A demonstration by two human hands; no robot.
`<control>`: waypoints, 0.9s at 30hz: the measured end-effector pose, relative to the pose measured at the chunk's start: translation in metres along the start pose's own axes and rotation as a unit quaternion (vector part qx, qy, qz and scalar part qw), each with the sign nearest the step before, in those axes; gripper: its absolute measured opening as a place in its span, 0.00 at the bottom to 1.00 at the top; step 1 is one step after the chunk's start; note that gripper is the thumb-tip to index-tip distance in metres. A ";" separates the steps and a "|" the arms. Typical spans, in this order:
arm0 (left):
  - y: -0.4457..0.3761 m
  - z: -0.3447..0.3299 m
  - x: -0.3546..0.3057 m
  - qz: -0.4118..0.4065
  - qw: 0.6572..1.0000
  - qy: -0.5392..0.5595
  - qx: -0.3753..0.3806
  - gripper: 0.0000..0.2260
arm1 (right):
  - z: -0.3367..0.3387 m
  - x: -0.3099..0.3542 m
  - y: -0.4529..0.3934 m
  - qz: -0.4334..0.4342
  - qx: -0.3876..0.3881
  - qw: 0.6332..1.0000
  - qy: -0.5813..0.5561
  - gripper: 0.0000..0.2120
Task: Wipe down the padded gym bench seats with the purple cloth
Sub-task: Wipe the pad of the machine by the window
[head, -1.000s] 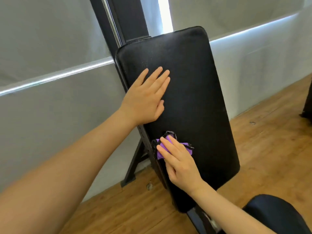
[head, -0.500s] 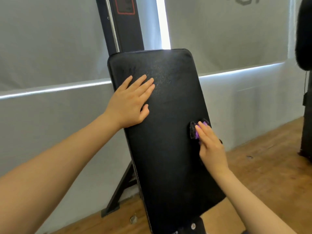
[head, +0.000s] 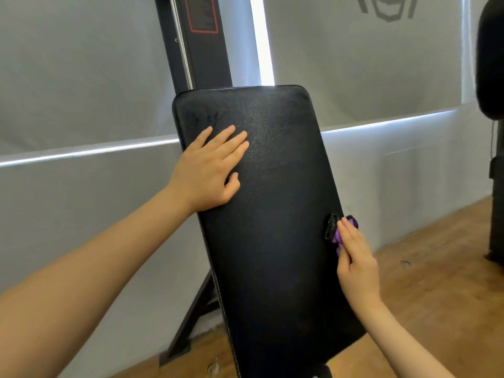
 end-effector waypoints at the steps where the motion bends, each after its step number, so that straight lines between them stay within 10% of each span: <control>1: 0.000 0.000 0.000 0.002 1.000 0.000 0.000 0.26 | 0.002 -0.002 0.002 -0.002 0.002 1.000 -0.004 0.22; 9: 0.001 -0.001 0.001 0.002 1.000 0.009 0.000 0.26 | -0.019 0.038 0.005 -0.128 -0.070 0.982 -0.116 0.21; 18: 0.004 0.001 -0.002 0.009 1.000 0.013 0.021 0.25 | -0.055 0.131 0.058 0.118 0.041 0.992 0.005 0.20; 27: 0.047 -0.015 -0.034 0.103 0.989 0.091 -0.046 0.25 | -0.096 0.173 0.086 0.345 0.159 0.924 0.050 0.22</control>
Point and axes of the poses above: each hand's wrist, its own y-axis away from the middle knuckle, its own z-axis out of the back of the hand, x = y × z, the point moved 8 cm from there along -y, towards the middle knuckle, and after that the axes turned 10 degrees about x, right-handed, at the moved point
